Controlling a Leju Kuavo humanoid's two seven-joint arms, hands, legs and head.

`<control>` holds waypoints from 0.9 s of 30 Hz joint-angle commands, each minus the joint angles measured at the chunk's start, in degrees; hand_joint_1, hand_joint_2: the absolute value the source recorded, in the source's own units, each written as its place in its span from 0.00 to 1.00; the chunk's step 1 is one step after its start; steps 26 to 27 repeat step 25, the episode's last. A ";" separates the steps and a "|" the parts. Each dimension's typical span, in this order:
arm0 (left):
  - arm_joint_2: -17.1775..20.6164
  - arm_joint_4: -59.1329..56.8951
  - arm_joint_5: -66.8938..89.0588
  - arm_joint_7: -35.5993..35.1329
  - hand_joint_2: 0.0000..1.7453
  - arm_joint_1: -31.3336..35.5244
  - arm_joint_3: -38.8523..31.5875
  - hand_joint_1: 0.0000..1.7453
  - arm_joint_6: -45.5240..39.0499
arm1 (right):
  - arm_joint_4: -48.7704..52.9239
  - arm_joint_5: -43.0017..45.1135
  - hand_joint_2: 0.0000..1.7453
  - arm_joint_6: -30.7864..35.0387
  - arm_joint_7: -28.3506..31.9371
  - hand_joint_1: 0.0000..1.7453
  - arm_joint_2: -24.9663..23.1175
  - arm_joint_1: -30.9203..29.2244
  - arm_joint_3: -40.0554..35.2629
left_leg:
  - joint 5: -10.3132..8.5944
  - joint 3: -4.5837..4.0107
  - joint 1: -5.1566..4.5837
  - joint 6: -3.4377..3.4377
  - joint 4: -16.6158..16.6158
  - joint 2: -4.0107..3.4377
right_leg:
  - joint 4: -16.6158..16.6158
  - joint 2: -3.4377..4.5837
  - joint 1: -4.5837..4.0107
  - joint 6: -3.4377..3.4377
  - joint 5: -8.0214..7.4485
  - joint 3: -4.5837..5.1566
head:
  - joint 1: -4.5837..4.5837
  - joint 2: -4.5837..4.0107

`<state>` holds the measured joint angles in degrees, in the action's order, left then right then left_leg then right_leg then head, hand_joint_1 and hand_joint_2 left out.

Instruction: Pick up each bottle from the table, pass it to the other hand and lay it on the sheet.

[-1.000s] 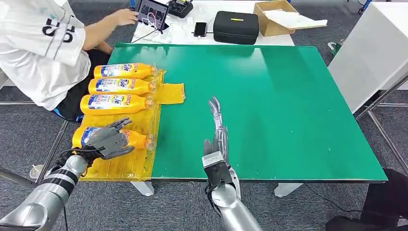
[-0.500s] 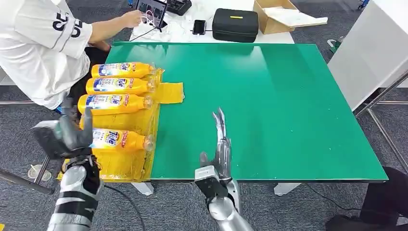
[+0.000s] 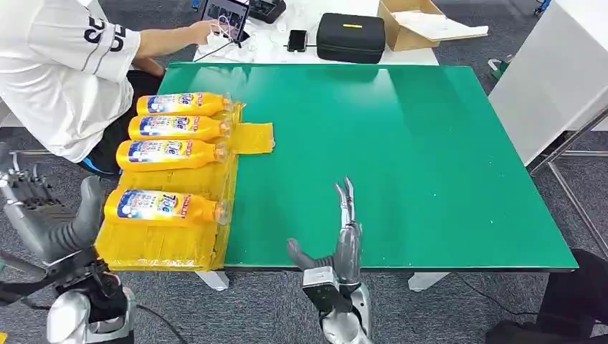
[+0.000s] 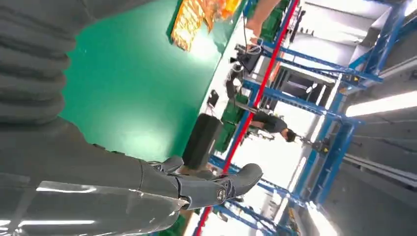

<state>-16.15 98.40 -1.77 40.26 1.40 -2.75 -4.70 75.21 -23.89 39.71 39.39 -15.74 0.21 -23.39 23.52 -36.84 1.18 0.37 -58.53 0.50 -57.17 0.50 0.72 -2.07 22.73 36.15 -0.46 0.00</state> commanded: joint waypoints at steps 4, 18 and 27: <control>-0.35 -9.22 0.84 -0.26 1.00 -13.34 2.02 0.00 3.65 | 22.43 -2.98 1.00 0.29 0.61 0.00 -3.85 14.91 16.57 | 0.17 0.33 -0.12 -0.10 0.13 0.17 | 0.06 -0.23 0.09 0.02 0.26 -0.36 | 0.02 0.00; -1.75 -16.85 0.66 -0.80 1.00 -11.70 6.86 0.00 5.73 | 19.54 -0.80 1.00 0.29 0.61 0.00 -4.26 14.14 18.11 | 0.33 0.38 -0.05 -0.12 0.09 0.02 | 0.10 -0.12 0.01 0.13 0.25 -0.36 | 0.02 0.00; -1.61 -15.93 0.19 -0.78 1.00 -11.69 6.82 0.00 5.58 | 18.41 -0.40 1.00 0.29 0.61 0.00 -4.26 14.05 17.93 | 0.34 0.38 -0.03 -0.11 0.07 0.00 | 0.10 -0.08 -0.01 0.12 0.25 -0.35 | 0.02 0.00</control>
